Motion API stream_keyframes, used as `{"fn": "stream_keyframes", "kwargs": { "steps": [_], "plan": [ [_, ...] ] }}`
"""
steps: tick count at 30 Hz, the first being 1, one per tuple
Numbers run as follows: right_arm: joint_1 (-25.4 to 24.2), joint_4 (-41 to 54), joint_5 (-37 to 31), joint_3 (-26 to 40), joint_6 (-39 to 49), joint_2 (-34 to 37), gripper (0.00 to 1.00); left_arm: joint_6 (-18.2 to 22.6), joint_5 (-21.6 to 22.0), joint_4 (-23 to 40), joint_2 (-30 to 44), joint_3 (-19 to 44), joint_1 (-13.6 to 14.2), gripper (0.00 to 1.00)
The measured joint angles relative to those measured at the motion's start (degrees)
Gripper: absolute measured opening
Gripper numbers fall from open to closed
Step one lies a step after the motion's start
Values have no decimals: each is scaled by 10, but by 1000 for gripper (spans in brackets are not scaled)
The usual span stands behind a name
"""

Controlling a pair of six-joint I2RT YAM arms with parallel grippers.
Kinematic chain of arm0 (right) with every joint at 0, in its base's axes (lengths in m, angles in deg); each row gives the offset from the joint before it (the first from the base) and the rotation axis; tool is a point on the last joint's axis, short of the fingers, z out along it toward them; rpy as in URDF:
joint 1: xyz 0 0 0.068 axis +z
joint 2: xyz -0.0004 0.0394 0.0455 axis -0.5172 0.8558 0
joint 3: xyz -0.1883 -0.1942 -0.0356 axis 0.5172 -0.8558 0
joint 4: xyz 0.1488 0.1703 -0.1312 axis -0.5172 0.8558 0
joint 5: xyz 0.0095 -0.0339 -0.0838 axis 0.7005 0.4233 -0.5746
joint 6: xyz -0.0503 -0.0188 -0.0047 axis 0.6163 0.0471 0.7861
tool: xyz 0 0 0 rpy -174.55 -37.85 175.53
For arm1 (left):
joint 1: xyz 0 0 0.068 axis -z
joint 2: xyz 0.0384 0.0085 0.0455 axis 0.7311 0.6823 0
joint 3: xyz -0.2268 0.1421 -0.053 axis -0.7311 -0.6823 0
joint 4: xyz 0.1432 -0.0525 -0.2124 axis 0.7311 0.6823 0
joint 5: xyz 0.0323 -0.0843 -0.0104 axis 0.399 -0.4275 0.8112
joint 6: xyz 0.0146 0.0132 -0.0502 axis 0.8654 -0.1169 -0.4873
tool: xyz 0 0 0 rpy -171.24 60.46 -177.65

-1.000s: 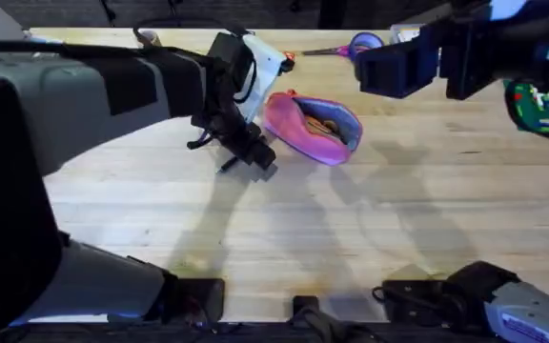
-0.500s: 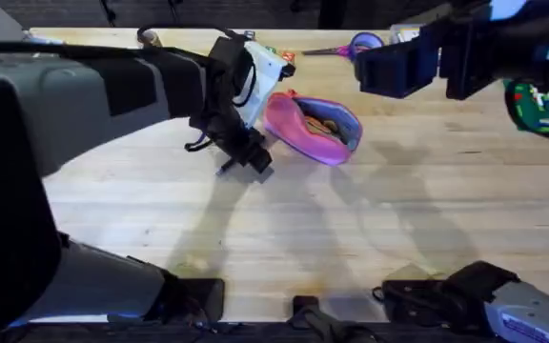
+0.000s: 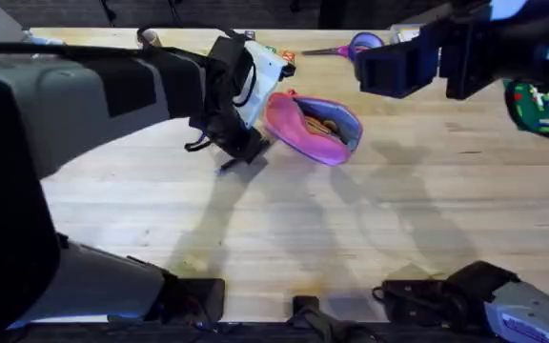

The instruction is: Unzip the bag, pick up the pens from the table one at a time and place them inside, then zip the bag closed.

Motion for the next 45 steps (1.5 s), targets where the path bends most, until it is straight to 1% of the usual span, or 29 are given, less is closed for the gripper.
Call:
{"fn": "stream_keyframes", "kwargs": {
  "steps": [7,12,16,20,21,23,28,30,35,38,41,45],
  "plan": [
    [0,-1,0,0,0,0,997,0,4,4,0,4,1,44],
    [0,-1,0,0,0,0,998,0,13,5,-10,26,2,43],
    [0,-1,0,0,0,0,997,0,15,2,-61,41,2,45],
    [0,-1,0,0,0,0,997,0,14,-24,-121,56,2,45],
    [0,-1,0,0,0,0,998,14,-5,-48,-157,58,2,45],
    [0,-1,0,0,0,0,998,37,-34,-68,-173,58,3,46],
    [0,-1,0,0,0,-19,998,120,-142,-97,-183,58,3,40],
    [0,0,0,0,0,-36,998,144,-186,-106,-183,58,3,41],
    [0,0,0,0,0,-85,998,173,-287,-156,-183,58,3,43],
    [0,9,0,0,0,-110,998,180,-335,-186,-181,58,4,43],
    [0,30,-1,0,0,-127,998,189,-373,-197,-170,59,5,43],
    [0,39,-2,0,0,-134,998,216,-411,-203,-140,60,14,43]
  ]
}}
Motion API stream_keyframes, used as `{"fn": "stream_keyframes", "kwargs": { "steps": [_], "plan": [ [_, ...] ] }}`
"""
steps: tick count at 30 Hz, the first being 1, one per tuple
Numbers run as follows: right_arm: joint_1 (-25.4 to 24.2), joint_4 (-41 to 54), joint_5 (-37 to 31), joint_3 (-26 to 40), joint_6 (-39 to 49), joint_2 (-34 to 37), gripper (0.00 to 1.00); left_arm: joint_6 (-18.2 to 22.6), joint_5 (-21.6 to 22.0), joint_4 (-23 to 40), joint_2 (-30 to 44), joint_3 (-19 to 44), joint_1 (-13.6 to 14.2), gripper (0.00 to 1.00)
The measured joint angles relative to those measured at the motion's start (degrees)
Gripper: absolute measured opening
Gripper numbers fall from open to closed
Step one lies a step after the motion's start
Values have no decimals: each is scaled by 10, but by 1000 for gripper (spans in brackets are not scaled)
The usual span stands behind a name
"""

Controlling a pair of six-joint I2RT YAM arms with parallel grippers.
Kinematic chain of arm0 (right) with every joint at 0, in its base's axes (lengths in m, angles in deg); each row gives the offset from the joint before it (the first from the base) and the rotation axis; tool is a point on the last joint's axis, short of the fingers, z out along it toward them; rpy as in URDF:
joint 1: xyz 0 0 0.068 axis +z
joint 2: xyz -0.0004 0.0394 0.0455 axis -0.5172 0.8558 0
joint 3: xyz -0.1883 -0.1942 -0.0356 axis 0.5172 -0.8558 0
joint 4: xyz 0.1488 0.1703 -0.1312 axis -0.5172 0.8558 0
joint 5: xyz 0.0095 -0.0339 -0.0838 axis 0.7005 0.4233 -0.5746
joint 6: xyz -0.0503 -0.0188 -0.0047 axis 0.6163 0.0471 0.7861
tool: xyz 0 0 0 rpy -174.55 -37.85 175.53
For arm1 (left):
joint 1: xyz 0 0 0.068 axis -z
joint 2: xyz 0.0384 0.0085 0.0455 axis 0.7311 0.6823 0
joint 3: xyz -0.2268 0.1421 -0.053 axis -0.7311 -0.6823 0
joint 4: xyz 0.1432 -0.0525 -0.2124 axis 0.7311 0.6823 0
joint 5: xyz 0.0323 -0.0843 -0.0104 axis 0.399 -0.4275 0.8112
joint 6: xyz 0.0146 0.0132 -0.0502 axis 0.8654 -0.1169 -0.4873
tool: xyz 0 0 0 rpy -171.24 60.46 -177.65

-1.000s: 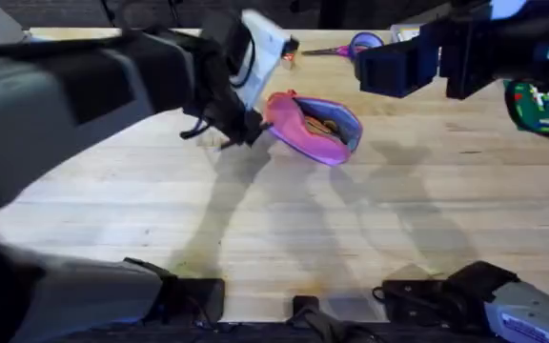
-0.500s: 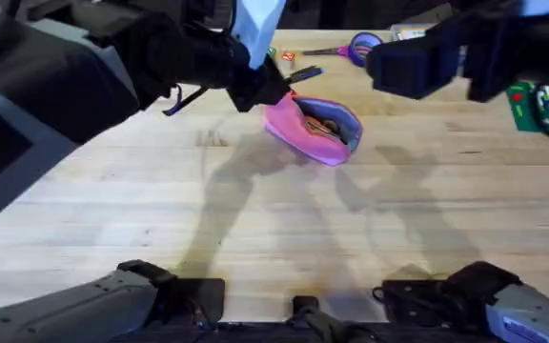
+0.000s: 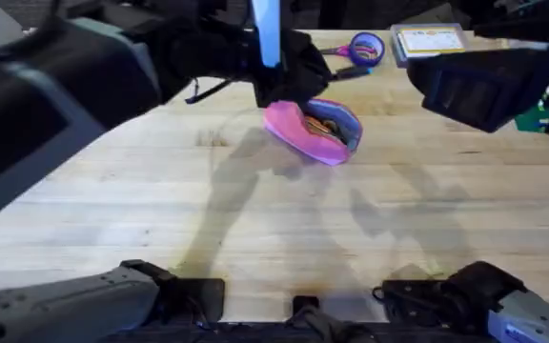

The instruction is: Unzip the bag, pick up the pens from the table one at a time and place them inside, then zip the bag closed.

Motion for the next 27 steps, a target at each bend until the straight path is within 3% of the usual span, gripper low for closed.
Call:
{"fn": "stream_keyframes", "kwargs": {
  "steps": [6,14,21,27],
  "plan": [
    [0,0,0,0,0,0,997,31,-38,-44,46,0,34,43],
    [0,0,0,0,0,0,998,41,-54,-106,118,0,72,43],
    [0,0,0,0,0,0,998,41,-54,-109,176,0,75,43],
    [0,0,0,0,0,0,997,41,-40,-93,182,0,75,43]
  ]
}}
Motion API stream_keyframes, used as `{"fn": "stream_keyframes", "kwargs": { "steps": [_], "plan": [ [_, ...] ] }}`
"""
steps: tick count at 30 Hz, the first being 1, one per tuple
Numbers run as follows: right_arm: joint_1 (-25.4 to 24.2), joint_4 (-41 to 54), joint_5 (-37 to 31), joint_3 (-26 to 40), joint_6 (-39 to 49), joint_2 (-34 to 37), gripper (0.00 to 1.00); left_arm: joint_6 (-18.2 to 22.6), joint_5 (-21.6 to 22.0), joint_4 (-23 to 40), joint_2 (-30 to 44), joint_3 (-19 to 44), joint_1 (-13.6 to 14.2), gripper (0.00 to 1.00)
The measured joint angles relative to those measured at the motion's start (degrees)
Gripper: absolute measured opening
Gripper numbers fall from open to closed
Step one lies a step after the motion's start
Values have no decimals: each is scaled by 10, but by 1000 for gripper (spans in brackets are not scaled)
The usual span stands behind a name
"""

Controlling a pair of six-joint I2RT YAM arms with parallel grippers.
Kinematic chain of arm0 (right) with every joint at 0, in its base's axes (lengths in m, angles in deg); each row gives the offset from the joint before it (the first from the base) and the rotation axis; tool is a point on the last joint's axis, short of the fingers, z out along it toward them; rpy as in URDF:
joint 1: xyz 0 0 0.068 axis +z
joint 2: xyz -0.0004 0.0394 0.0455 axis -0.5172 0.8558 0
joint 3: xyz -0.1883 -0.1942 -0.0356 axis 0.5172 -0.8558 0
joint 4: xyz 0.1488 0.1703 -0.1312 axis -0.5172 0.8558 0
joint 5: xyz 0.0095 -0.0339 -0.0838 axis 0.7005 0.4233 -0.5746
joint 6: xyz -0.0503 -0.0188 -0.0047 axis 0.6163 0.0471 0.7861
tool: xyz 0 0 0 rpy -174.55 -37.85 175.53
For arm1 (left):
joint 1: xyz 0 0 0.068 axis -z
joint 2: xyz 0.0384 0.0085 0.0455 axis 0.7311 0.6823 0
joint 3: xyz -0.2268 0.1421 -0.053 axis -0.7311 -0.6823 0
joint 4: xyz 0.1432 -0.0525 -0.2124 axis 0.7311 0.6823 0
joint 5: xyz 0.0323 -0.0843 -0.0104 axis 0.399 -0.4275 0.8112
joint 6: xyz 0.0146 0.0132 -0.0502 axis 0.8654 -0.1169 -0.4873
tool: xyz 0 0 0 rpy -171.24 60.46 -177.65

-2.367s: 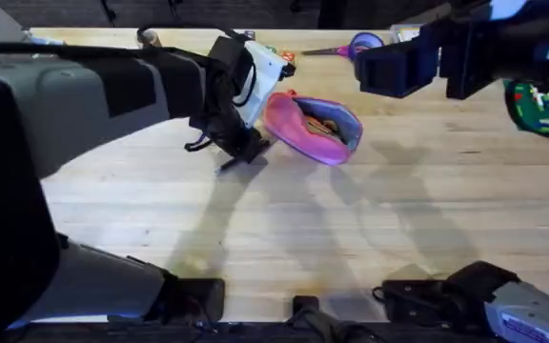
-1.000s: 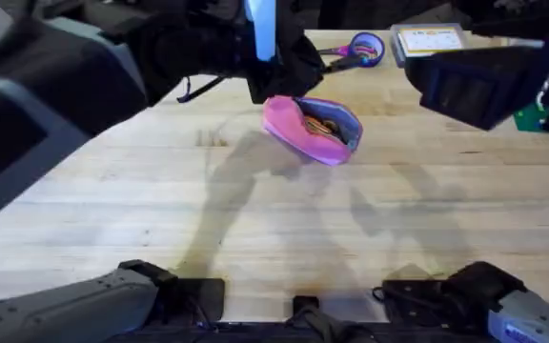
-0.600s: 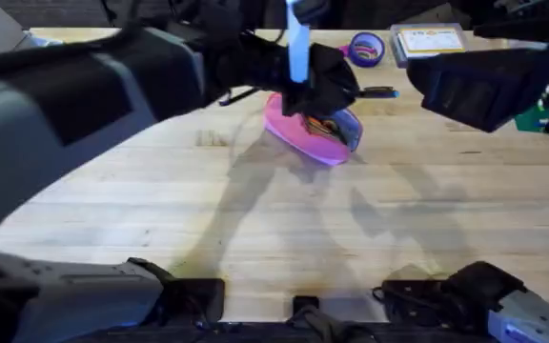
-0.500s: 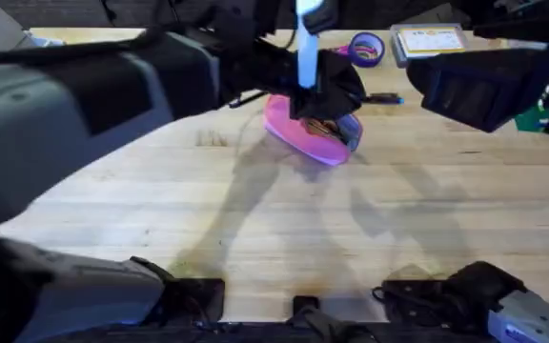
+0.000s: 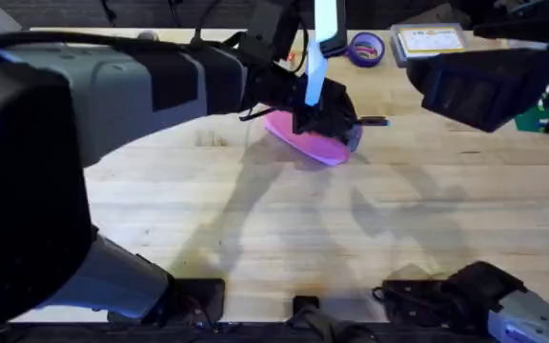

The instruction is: Unzip the bag, pick up the pens from the table one at a time and place them inside, then zip the bag closed.

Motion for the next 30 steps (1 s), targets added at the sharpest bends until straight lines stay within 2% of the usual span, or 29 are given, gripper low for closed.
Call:
{"fn": "stream_keyframes", "kwargs": {
  "steps": [6,10,14,25,30],
  "plan": [
    [0,0,0,0,0,0,998,7,71,28,0,0,0,43],
    [0,0,0,0,0,0,998,27,135,33,0,0,0,43],
    [0,0,0,0,0,0,998,57,179,33,0,0,0,43],
    [0,0,0,0,0,0,998,150,214,34,0,0,0,43],
    [0,0,0,0,0,0,998,187,222,60,0,0,0,43]
  ]
}}
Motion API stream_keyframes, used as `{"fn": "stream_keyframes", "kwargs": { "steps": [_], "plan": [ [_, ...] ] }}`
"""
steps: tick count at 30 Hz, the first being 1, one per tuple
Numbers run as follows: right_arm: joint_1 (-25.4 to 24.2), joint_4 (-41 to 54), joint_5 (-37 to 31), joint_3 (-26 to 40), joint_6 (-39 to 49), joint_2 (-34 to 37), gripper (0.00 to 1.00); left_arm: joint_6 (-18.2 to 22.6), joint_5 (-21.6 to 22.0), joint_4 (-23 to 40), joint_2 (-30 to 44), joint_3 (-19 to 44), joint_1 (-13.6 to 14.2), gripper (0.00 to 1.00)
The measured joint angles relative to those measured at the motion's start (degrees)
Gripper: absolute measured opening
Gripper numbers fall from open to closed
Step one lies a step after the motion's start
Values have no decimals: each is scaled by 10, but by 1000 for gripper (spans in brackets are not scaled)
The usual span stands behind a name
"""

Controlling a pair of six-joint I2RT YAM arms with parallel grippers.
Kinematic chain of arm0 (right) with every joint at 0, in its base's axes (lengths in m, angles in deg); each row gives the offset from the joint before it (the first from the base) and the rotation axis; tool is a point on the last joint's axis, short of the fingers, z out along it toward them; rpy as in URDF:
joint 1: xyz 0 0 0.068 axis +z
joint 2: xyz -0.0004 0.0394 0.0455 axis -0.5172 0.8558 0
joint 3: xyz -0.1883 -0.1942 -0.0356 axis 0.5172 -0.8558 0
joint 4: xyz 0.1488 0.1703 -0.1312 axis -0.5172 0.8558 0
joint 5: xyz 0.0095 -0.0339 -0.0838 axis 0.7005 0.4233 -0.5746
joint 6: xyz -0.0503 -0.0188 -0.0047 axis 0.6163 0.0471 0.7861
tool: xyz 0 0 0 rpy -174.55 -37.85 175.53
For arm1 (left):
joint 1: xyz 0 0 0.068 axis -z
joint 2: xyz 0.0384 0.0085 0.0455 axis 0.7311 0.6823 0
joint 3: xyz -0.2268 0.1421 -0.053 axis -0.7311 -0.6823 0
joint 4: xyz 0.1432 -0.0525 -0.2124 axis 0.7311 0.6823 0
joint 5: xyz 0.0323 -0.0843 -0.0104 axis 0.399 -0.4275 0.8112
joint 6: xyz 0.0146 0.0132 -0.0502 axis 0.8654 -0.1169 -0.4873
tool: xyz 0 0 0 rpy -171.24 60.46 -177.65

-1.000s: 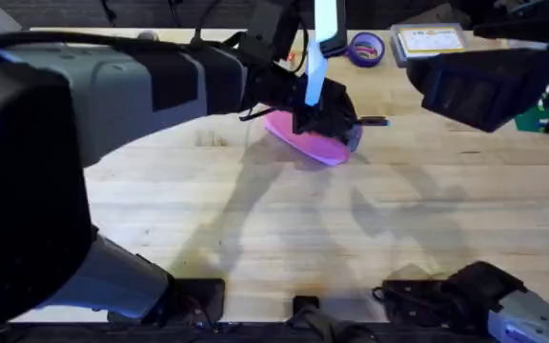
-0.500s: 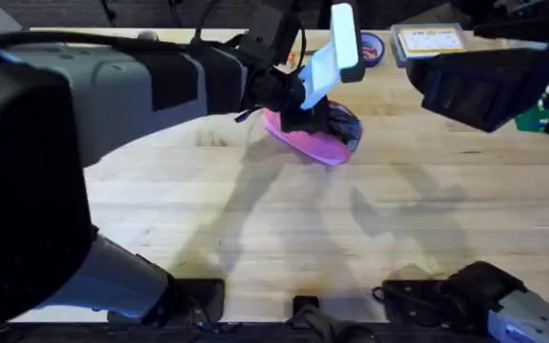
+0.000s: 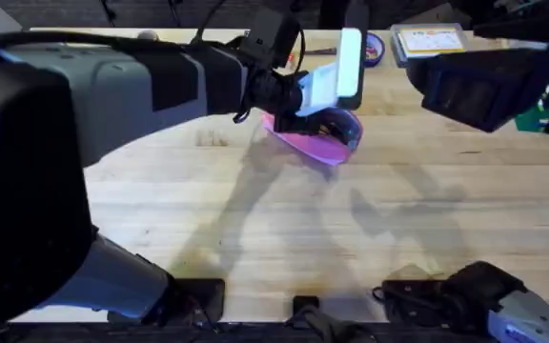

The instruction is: Unzip the bag, pick up the pens from the table one at a time and place them inside, then zip the bag closed.

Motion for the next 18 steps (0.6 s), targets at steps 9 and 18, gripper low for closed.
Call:
{"fn": "stream_keyframes", "kwargs": {
  "steps": [9,18],
  "plan": [
    [0,0,-10,0,0,0,998,32,8,7,0,0,0,55],
    [0,0,-15,0,0,0,998,41,19,4,0,1,-1,988]
  ]
}}
